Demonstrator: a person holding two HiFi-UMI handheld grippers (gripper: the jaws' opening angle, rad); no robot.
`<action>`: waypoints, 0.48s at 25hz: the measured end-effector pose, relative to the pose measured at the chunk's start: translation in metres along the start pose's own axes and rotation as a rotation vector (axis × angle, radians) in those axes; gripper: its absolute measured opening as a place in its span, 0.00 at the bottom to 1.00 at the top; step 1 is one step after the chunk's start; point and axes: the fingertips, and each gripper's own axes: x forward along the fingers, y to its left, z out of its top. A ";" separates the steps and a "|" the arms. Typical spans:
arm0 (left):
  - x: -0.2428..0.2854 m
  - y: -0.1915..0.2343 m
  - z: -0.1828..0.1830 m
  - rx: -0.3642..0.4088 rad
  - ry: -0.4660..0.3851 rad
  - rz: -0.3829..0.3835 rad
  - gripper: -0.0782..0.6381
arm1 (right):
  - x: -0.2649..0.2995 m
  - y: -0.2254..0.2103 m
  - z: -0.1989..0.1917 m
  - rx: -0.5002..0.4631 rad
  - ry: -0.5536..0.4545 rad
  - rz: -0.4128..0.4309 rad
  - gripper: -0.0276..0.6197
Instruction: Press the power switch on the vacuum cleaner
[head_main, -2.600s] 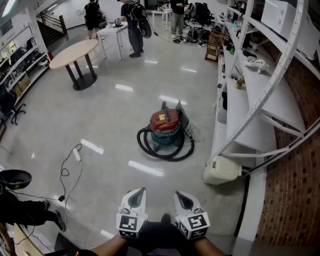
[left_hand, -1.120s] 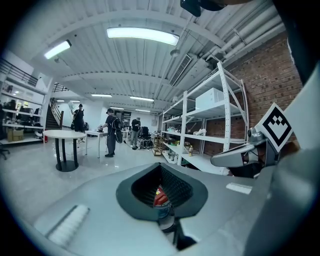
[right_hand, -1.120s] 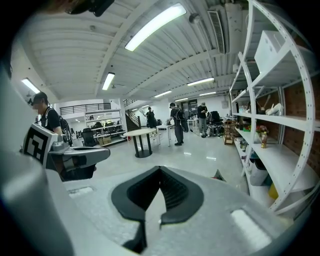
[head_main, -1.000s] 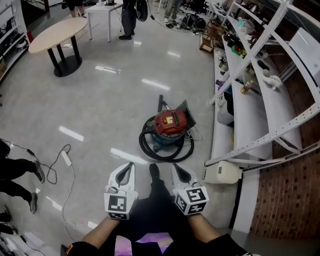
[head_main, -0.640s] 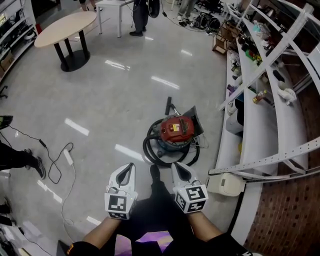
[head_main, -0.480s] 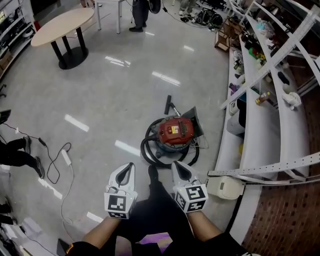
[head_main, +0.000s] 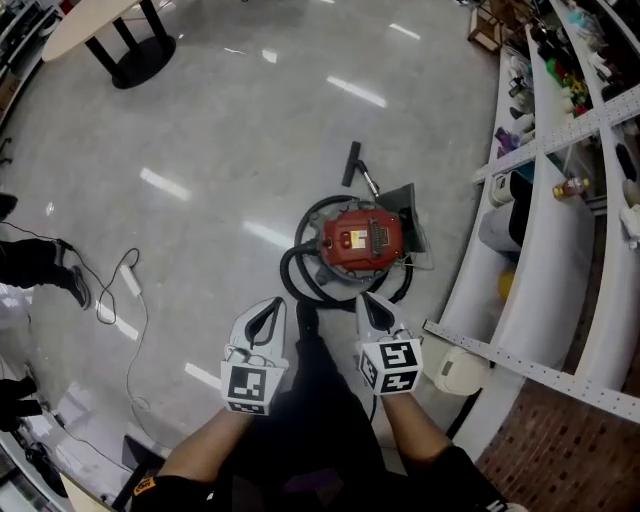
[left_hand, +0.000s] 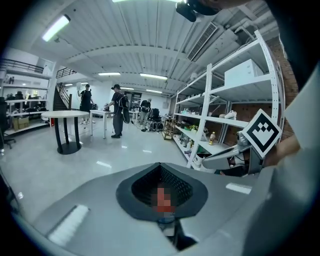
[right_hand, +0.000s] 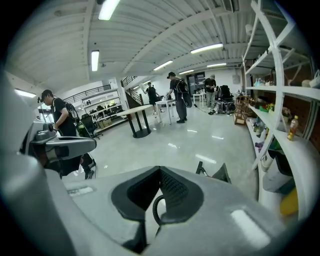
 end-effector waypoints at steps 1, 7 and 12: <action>0.013 0.003 -0.006 0.001 0.013 0.007 0.13 | 0.012 -0.009 -0.001 0.000 0.010 0.001 0.03; 0.080 0.015 -0.044 0.015 0.107 0.026 0.13 | 0.076 -0.048 -0.017 0.016 0.086 0.016 0.03; 0.126 0.019 -0.073 0.018 0.160 0.023 0.13 | 0.121 -0.073 -0.043 0.012 0.165 0.018 0.03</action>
